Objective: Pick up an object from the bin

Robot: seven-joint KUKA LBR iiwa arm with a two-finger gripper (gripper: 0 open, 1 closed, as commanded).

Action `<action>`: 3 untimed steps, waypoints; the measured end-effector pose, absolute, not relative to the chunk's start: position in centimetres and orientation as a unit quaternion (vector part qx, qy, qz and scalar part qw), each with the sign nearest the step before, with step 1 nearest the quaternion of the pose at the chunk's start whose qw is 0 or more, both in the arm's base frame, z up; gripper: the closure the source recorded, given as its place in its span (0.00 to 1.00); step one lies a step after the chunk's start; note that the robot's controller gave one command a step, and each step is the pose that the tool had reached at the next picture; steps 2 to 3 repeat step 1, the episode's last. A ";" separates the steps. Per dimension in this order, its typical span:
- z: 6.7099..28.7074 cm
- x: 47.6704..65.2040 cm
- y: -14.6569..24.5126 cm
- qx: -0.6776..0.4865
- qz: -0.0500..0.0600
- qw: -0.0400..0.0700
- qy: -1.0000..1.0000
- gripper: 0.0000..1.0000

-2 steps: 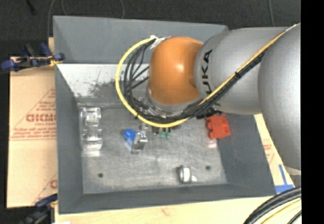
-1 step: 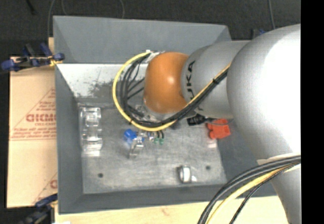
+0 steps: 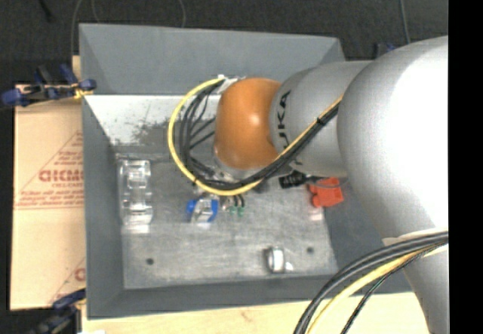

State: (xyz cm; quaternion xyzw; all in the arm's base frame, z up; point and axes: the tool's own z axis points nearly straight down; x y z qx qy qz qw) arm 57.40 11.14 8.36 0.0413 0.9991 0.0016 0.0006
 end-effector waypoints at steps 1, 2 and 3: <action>24.3 57.5 11.6 0.019 0.001 0.006 1.000 1.00; 24.3 57.5 11.6 0.019 0.001 0.006 1.000 1.00; 24.3 57.5 11.6 0.019 0.001 0.006 1.000 1.00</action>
Offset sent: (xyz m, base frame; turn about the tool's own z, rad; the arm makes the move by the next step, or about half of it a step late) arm -0.0018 0.0054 0.1536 -0.0488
